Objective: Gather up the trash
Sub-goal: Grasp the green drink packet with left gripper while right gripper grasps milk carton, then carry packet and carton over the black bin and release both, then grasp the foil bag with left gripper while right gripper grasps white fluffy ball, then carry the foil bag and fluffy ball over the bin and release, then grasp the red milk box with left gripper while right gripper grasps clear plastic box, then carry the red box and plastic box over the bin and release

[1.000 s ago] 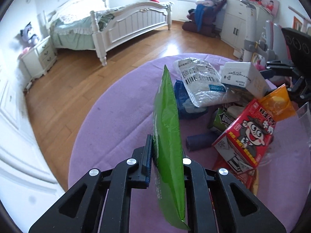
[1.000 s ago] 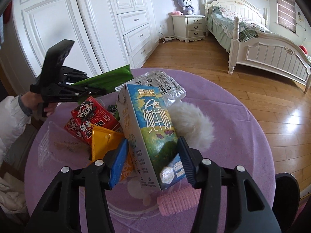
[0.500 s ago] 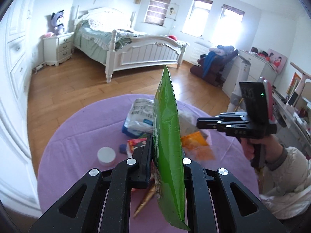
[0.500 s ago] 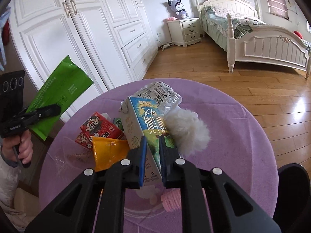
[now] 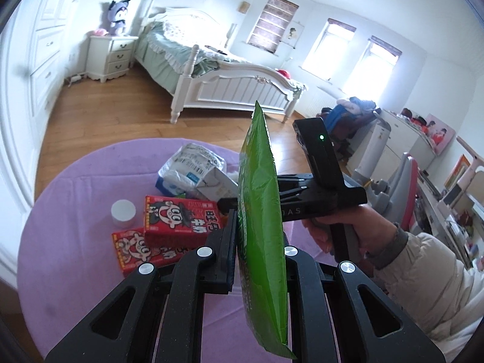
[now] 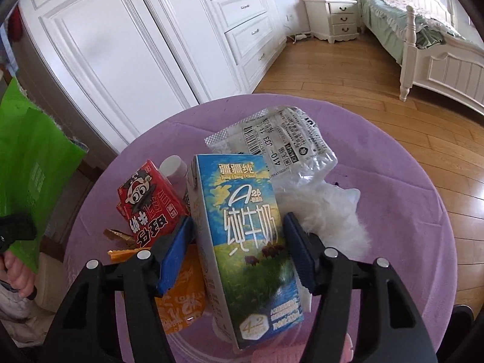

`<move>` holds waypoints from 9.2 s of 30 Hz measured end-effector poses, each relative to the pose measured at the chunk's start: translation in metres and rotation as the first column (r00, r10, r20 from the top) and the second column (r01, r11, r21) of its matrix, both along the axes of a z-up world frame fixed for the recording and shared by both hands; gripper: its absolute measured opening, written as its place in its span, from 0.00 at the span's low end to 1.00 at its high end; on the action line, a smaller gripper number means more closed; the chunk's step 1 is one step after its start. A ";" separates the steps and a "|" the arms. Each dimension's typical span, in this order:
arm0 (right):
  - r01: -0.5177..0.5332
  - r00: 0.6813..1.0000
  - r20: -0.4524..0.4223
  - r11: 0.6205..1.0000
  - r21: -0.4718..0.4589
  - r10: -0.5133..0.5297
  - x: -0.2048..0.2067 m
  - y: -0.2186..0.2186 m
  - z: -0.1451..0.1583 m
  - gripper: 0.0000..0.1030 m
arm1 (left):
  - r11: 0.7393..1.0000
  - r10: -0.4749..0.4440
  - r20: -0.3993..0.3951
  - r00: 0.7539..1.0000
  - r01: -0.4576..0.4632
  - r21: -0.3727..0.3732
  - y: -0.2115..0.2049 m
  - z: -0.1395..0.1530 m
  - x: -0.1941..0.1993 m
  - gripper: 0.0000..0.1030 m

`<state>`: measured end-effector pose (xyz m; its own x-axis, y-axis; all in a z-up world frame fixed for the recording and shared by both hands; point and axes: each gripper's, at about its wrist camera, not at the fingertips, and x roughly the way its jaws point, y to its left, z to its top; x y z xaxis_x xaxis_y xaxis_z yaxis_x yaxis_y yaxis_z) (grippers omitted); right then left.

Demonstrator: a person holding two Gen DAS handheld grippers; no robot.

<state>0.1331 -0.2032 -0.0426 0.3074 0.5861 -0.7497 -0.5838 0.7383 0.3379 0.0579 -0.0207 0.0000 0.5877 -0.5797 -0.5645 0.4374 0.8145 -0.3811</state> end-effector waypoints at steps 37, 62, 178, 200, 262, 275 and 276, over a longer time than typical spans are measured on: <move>0.690 0.610 -0.042 0.505 0.518 -0.791 -0.172 -0.306 -0.028 0.48 | 0.948 -0.317 -0.069 0.946 0.314 -0.049 -0.294 -0.048 0.038 0.13; 0.848 0.472 -0.225 0.369 0.381 -0.852 -0.177 -0.368 -0.117 0.50 | 0.907 -0.401 -0.230 0.887 0.420 0.037 -0.406 -0.118 0.068 0.13; 0.842 0.469 -0.102 0.409 0.351 -0.877 -0.210 -0.364 -0.078 0.37 | 0.896 -0.433 -0.081 0.898 0.439 0.069 -0.396 -0.080 0.038 0.32; 0.840 0.494 -0.072 0.455 0.295 -0.867 -0.202 -0.333 -0.058 0.79 | 0.939 -0.340 -0.035 0.940 0.341 0.037 -0.350 -0.051 0.037 0.77; 0.283 0.922 0.092 0.818 0.502 -0.375 -0.144 -0.086 0.052 0.37 | 0.883 -0.330 0.117 0.937 0.263 0.389 -0.022 -0.043 0.051 0.49; 0.557 0.685 0.228 0.700 0.447 -0.692 -0.174 -0.187 0.046 0.37 | 0.959 -0.242 0.229 0.943 0.197 0.203 -0.134 0.005 0.015 0.49; 0.575 0.670 0.228 0.689 0.441 -0.706 -0.176 -0.195 0.044 0.37 | 0.958 -0.254 0.231 0.939 0.211 0.192 -0.148 0.005 0.014 0.49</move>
<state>-0.0428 -0.3983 0.0011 0.8946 0.3097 -0.3221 -0.1248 0.8652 0.4856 0.0719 -0.1683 0.0051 0.5818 -0.6302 -0.5141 0.6860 0.7198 -0.1060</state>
